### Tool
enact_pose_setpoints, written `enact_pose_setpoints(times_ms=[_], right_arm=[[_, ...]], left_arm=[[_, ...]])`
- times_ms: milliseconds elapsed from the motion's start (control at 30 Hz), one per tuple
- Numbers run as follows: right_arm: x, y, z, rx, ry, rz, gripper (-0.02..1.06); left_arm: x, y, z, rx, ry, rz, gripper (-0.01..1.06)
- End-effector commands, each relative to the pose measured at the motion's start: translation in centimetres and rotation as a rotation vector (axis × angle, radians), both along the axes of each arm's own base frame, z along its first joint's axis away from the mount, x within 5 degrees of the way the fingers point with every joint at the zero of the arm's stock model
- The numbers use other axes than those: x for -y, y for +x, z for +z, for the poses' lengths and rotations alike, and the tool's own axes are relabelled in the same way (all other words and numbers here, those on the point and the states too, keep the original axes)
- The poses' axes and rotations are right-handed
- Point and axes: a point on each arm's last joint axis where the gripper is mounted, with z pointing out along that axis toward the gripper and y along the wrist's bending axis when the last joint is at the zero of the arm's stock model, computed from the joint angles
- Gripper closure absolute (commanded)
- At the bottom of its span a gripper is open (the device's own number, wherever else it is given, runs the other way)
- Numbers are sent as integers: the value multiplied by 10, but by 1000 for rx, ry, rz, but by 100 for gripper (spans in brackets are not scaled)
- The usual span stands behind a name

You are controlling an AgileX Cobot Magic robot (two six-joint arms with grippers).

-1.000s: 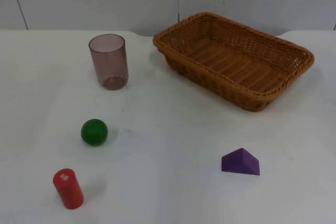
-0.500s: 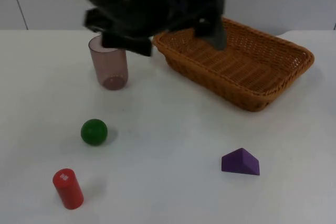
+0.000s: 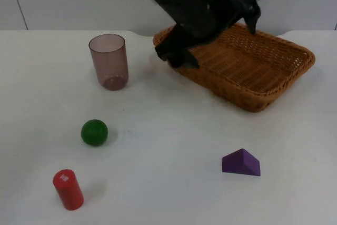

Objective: Pick up the basket with the left hand and place the triangular block into the basket with the right hand.

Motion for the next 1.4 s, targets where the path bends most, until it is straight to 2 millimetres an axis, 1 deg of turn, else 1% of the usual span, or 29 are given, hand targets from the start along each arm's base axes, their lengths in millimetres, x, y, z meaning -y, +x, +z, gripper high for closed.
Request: enact_pose_setpoints(times_ms=[0, 100, 200, 267, 300, 433, 600, 800, 933, 1067, 1200, 1367], right_arm=[[0, -1, 3, 12, -9, 4, -1], [0, -1, 3, 12, -9, 4, -1], [0, -1, 3, 12, -9, 4, -1], [0, -1, 3, 17, -9, 4, -1], [0, -1, 3, 17, -9, 4, -1], [0, -1, 3, 11, -9, 4, -1], [0, -2, 3, 10, -8, 3, -1], [0, -2, 3, 8, -8, 3, -1], [0, -2, 2, 4, -8, 3, -1], [0, -2, 2, 2, -8, 3, -1], [0, -2, 2, 2, -8, 3, -1], [0, -2, 2, 2, -8, 3, -1]], left_arm=[[0, 7, -15, -55, 87, 71, 0], [-2, 18, -27, -76, 183, 124, 0], [1, 23, -32, -89, 157, 170, 0], [4, 27, -40, -119, 133, 223, 0], [4, 27, -40, -119, 133, 223, 0], [11, 33, -55, -169, 107, 283, 0], [12, 37, -58, -165, 97, 297, 0], [20, 46, -55, -126, 41, 299, 0], [22, 49, -55, -122, 37, 298, 0], [22, 49, -60, -132, 37, 301, 0], [25, 49, -70, -157, 16, 310, 0], [27, 52, -71, -135, -19, 308, 0]])
